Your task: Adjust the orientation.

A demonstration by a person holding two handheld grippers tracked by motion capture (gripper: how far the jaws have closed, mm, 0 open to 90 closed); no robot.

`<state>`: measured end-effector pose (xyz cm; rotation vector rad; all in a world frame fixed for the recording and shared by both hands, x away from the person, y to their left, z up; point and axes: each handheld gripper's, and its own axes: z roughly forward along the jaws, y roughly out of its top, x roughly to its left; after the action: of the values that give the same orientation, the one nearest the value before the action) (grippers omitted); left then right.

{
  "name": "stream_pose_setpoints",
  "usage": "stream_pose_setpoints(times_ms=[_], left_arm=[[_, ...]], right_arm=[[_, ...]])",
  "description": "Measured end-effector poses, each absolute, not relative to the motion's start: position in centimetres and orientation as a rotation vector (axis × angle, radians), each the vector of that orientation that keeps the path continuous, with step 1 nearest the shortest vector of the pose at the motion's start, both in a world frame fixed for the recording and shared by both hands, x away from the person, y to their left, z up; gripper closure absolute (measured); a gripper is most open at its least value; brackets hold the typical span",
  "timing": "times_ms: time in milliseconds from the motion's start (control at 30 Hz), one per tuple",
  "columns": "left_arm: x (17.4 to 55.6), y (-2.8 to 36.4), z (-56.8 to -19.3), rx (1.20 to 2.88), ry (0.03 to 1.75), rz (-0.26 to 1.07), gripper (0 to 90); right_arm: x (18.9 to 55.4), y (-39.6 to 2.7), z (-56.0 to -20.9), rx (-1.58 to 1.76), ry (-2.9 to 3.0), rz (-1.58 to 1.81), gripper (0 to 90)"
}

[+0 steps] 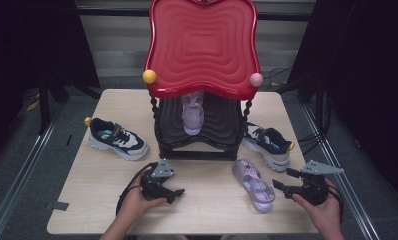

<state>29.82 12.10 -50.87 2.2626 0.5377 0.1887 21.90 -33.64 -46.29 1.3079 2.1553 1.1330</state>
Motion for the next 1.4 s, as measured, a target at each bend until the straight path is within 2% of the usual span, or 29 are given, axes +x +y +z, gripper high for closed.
stream_pose_setpoints(times_ms=[533, 967, 1400], left_arm=[[29.8, 12.1, -50.9, 2.263, 0.538, 0.189, 17.8], [29.8, 12.1, -50.8, 2.272, 0.532, 0.19, 17.3], [29.8, 12.1, -50.8, 2.271, 0.531, 0.19, 17.1]], right_arm=[[21.4, -31.8, -44.9, 1.239, 2.187, 1.238, 34.1], [21.0, -30.9, -45.5, 1.209, 2.213, 1.251, 35.8], [20.9, -30.7, -45.9, 1.185, 2.231, 1.239, 42.7]])
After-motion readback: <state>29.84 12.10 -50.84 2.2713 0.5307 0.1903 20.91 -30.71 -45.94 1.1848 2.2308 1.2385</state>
